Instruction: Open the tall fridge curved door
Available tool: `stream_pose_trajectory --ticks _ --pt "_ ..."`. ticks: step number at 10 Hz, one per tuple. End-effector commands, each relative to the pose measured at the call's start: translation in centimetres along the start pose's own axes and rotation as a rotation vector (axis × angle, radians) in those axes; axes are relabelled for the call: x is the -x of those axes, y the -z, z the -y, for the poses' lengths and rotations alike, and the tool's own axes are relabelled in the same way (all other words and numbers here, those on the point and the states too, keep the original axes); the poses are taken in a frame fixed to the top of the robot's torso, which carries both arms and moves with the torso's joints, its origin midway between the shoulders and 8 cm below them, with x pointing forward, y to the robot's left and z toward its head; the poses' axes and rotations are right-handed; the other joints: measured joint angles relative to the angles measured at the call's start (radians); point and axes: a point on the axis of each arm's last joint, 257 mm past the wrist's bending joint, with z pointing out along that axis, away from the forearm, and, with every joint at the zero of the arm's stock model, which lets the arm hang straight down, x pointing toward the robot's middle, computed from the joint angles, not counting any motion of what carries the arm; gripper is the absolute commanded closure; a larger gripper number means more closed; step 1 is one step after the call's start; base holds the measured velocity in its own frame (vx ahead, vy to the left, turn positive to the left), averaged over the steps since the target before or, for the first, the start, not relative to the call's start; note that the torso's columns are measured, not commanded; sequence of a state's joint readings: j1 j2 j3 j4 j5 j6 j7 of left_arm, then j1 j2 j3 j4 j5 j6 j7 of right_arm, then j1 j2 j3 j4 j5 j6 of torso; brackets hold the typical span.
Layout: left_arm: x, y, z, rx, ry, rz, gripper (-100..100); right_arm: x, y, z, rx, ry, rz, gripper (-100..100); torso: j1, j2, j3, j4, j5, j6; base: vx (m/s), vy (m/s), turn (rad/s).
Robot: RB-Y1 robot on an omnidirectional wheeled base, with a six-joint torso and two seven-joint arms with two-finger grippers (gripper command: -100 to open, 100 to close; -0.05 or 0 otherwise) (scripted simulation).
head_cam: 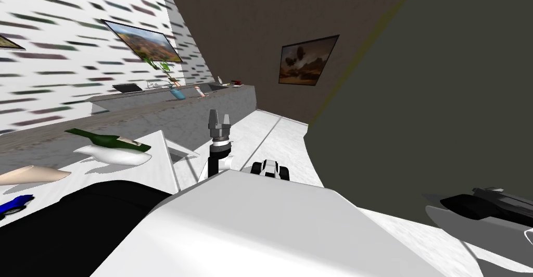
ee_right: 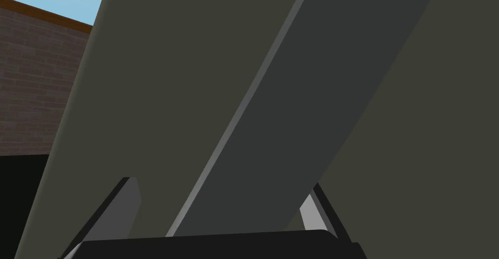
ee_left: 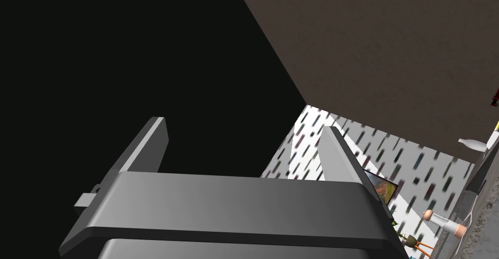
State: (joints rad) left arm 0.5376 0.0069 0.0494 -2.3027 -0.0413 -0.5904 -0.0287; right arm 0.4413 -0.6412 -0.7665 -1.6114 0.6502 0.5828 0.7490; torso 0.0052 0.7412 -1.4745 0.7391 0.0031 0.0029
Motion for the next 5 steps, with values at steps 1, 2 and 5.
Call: stream_pose_trajectory --ticks 1,2,5 --pt "0.0 0.0 0.0 0.0 0.0 0.0 0 0.83 -0.86 1.07 -0.005 0.002 -0.006 -100 -0.001 -0.001 0.0 0.0 -0.001 -0.001 -0.011 0.031 0.014" --pt "0.0 0.0 0.0 0.0 0.0 0.0 0 0.69 -0.66 0.78 -0.003 0.001 -0.005 -100 -0.003 -0.001 0.0 0.0 -0.001 -0.001 -0.005 0.013 0.004" --pt "0.0 0.0 0.0 0.0 0.0 0.0 0 0.72 -0.69 0.82 -0.003 0.002 -0.005 0 -0.006 -0.003 -0.002 -0.001 -0.003 -0.003 0.0 0.0 0.0"
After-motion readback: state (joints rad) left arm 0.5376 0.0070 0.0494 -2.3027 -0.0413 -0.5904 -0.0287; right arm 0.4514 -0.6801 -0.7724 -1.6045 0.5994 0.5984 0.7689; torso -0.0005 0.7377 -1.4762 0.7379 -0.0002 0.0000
